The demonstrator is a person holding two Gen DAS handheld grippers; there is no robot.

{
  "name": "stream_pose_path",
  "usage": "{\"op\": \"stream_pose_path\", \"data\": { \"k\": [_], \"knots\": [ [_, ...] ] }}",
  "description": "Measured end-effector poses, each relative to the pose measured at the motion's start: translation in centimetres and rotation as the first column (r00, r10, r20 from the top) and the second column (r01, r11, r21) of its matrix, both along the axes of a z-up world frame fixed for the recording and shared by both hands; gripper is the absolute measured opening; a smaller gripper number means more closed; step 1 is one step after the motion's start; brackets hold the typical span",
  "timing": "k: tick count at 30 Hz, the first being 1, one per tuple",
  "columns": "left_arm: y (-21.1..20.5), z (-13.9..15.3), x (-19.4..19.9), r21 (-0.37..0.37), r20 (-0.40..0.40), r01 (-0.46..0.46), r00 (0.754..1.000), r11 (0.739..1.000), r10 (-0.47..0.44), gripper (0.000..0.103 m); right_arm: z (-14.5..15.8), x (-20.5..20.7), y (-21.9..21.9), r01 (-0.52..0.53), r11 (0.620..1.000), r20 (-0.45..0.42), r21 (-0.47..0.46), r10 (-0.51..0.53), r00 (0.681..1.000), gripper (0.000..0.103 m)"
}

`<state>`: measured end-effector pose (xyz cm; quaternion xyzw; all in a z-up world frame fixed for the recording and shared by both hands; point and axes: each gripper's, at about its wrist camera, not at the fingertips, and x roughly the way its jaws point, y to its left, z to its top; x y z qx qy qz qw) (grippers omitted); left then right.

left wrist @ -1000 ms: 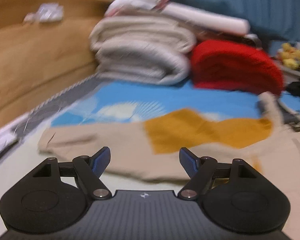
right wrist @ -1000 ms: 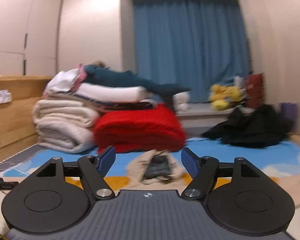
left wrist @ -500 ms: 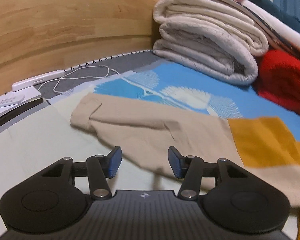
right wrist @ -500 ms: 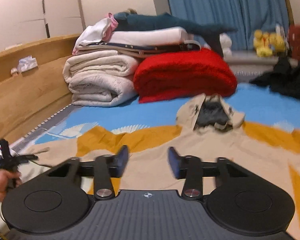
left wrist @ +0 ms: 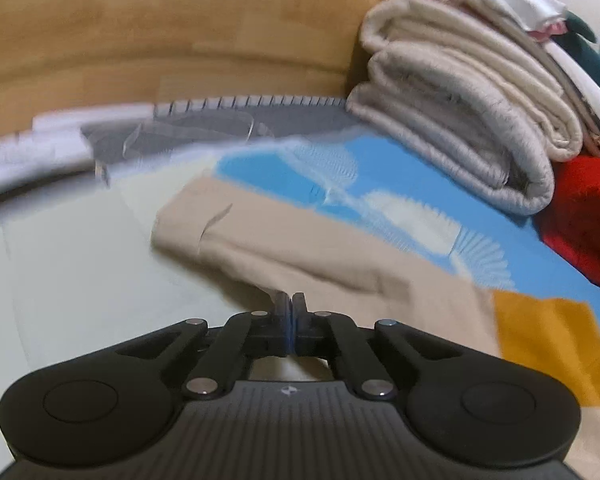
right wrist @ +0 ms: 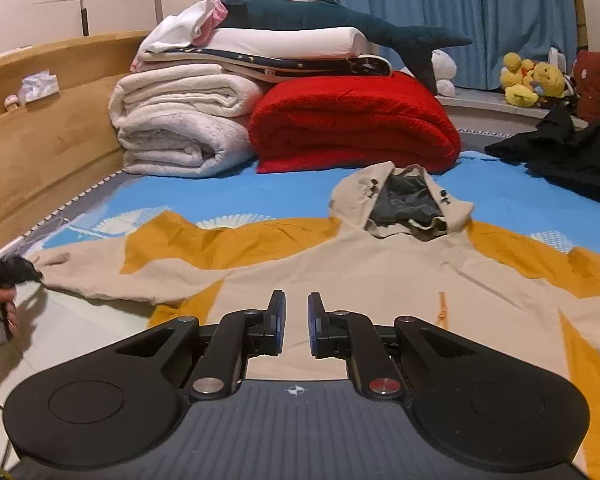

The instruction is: Fold large clothes

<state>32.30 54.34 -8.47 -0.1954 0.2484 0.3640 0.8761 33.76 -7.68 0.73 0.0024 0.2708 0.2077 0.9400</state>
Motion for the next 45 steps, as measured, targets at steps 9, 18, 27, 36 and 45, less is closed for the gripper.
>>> {"op": "stream_pose_path", "data": {
  "k": [9, 18, 27, 36, 45],
  "knots": [
    [-20.9, 12.8, 4.6, 0.235, 0.147, 0.376, 0.898, 0.896, -0.415, 0.0, 0.4, -0.1, -3.1, 0.075, 0.997, -0.04, -0.01, -0.075, 0.996, 0.0],
    [-46.1, 11.6, 6.0, 0.073, 0.029, 0.898, 0.432, 0.433, -0.901, 0.008, 0.1, 1.3, -8.2, 0.189, 0.98, -0.139, 0.054, -0.18, 0.974, 0.005],
    [-40.1, 13.5, 0.6, 0.013, 0.038, 0.662, 0.748, 0.749, -0.662, 0.018, 0.7, 2.2, -10.7, 0.227, 0.964, -0.124, 0.139, -0.21, 0.97, 0.002],
    [-38.3, 9.8, 5.3, 0.128, -0.139, 0.649, 0.761, 0.75, -0.634, 0.031, -4.6, 6.8, -12.4, 0.315, 0.925, -0.329, 0.214, -0.235, 0.915, 0.012],
    [-35.4, 8.5, 7.1, 0.08, -0.145, 0.636, 0.769, 0.768, -0.622, 0.031, -9.5, 11.2, -10.6, 0.385, 0.916, -0.375, 0.11, -0.321, 0.87, 0.047]
  ]
}}
